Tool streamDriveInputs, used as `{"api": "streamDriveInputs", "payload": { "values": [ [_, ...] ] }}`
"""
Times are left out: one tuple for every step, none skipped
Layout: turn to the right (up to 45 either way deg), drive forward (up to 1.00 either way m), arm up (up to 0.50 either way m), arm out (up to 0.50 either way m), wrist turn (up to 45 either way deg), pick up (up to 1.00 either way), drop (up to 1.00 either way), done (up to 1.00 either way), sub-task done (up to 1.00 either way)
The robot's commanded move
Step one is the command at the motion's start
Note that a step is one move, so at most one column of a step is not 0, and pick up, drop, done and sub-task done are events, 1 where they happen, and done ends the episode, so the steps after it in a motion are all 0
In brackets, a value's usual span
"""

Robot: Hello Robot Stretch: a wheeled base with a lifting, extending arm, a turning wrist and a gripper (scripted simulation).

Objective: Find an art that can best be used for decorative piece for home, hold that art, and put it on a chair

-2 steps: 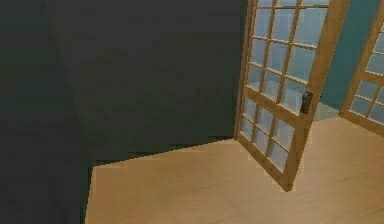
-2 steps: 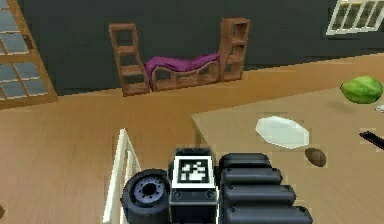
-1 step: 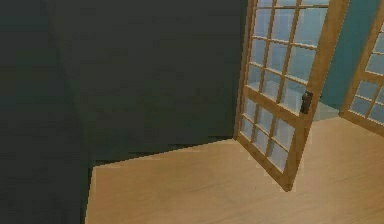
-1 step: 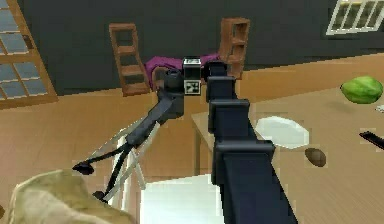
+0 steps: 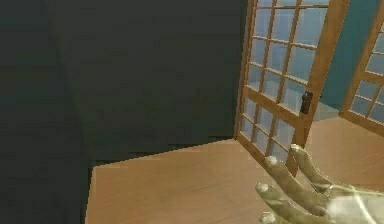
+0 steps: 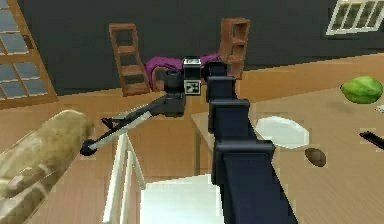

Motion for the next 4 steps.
{"api": "streamDriveInputs", "payload": {
  "values": [
    [0.0,0.00,0.00,0.00,45.0,0.00,0.00,0.00,0.00],
    [0.0,0.00,0.00,0.00,36.0,0.00,0.00,0.00,0.00],
    [0.0,0.00,-0.34,0.00,0.0,0.00,0.00,0.00,0.00],
    [0.0,0.00,-0.50,0.00,0.0,0.00,0.00,0.00,0.00]
  ]
}}
